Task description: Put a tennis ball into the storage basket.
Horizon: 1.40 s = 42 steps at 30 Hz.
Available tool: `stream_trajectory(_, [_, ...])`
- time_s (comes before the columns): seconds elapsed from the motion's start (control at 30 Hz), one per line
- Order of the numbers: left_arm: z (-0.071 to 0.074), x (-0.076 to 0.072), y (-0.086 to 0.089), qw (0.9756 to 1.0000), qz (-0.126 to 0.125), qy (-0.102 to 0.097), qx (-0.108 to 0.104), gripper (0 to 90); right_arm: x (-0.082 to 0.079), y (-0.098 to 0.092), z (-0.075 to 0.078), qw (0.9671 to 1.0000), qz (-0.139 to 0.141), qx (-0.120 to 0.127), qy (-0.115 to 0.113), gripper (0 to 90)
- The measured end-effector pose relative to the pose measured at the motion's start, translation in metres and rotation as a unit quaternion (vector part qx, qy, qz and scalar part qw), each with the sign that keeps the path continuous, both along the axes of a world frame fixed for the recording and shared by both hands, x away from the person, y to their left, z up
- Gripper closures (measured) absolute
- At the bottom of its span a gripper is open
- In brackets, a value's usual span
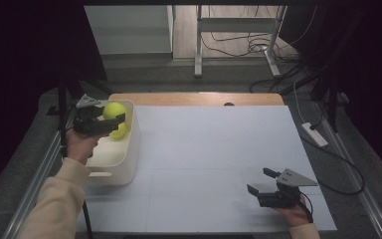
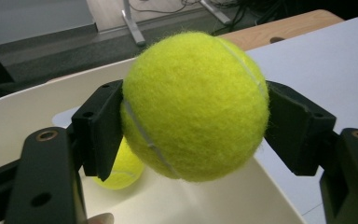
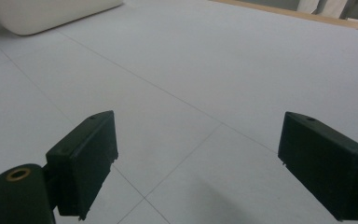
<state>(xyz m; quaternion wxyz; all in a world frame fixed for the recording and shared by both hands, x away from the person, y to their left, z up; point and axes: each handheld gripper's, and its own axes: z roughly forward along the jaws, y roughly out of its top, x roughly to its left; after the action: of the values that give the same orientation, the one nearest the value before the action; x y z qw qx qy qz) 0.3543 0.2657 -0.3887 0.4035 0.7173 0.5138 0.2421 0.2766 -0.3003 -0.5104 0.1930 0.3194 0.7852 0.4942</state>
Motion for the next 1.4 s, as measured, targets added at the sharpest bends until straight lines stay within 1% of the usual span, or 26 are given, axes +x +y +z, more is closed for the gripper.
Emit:
stream_trajectory(0.1, [-0.002, 0.003, 0.001, 0.9999, 0.004, 0.008, 0.006, 27.0, 0.000, 0.000, 0.000, 1.0000, 0.000, 0.000, 0.000, 11.8])
stream_trajectory(0.13, [-0.002, 0.003, 0.001, 0.9999, 0.004, 0.008, 0.006, 27.0, 0.000, 0.000, 0.000, 1.0000, 0.000, 0.000, 0.000, 11.8])
stream_trajectory(0.2, [-0.004, 0.005, 0.001, 0.9998, 0.004, 0.016, 0.010, 26.9, 0.000, 0.000, 0.000, 1.0000, 0.000, 0.000, 0.000, 11.8])
stream_trajectory(0.33, [-0.008, 0.009, 0.001, 0.9989, 0.005, 0.039, 0.025, 26.8, 0.000, 0.000, 0.000, 1.0000, 0.000, 0.000, 0.000, 11.8])
stream_trajectory(0.47, [-0.011, 0.012, 0.002, 0.9983, 0.006, 0.051, 0.028, 26.8, 0.000, 0.000, 0.000, 1.0000, 0.000, 0.001, 0.000, 11.8])
stream_trajectory(0.57, [-0.012, 0.013, 0.002, 0.9979, 0.006, 0.056, 0.032, 26.8, 0.000, 0.000, 0.000, 1.0000, 0.000, 0.000, 0.001, 11.8])
stream_trajectory(0.63, [-0.014, 0.015, 0.002, 0.9971, 0.006, 0.066, 0.037, 26.6, 0.000, 0.000, 0.000, 1.0000, 0.000, 0.000, 0.001, 11.8])
stream_trajectory(0.7, [-0.016, 0.016, 0.003, 0.9965, 0.006, 0.072, 0.041, 26.6, 0.000, 0.000, 0.000, 1.0000, 0.000, 0.000, 0.001, 11.7])
stream_trajectory(0.83, [-0.018, 0.018, 0.005, 0.9959, 0.007, 0.080, 0.042, 26.6, 0.000, 0.000, 0.000, 1.0000, 0.000, 0.000, 0.001, 11.8])
stream_trajectory(1.07, [-0.018, 0.017, 0.005, 0.9959, 0.008, 0.078, 0.044, 26.4, 0.000, 0.000, 0.000, 1.0000, 0.000, 0.000, 0.001, 11.7])
stream_trajectory(1.13, [-0.018, 0.017, 0.005, 0.9956, 0.015, 0.080, 0.045, 25.4, 0.000, -0.001, 0.000, 1.0000, 0.000, 0.000, 0.000, 11.8])
stream_trajectory(1.2, [-0.015, 0.016, 0.006, 0.9966, 0.027, 0.069, 0.037, 15.9, 0.000, -0.001, 0.000, 1.0000, 0.000, 0.000, 0.001, 11.8])
stream_trajectory(1.23, [-0.014, 0.015, 0.007, 0.9970, 0.029, 0.064, 0.032, 13.7, 0.000, -0.001, 0.000, 1.0000, 0.000, 0.000, 0.001, 11.7])
stream_trajectory(1.3, [-0.012, 0.015, 0.007, 0.9973, 0.031, 0.061, 0.029, 10.5, 0.000, -0.001, 0.000, 1.0000, 0.000, 0.000, 0.000, 11.8])
stream_trajectory(1.33, [-0.011, 0.014, 0.007, 0.9975, 0.035, 0.056, 0.025, 10.5, 0.000, -0.001, 0.000, 1.0000, 0.000, 0.000, 0.000, 11.8])
stream_trajectory(1.37, [-0.009, 0.013, 0.007, 0.9978, 0.033, 0.053, 0.021, 8.3, 0.000, -0.001, 0.000, 1.0000, 0.000, 0.000, 0.000, 11.8])
stream_trajectory(1.4, [-0.008, 0.012, 0.007, 0.9982, 0.030, 0.050, 0.017, 8.1, 0.000, -0.001, 0.000, 1.0000, 0.000, 0.000, 0.000, 11.8])
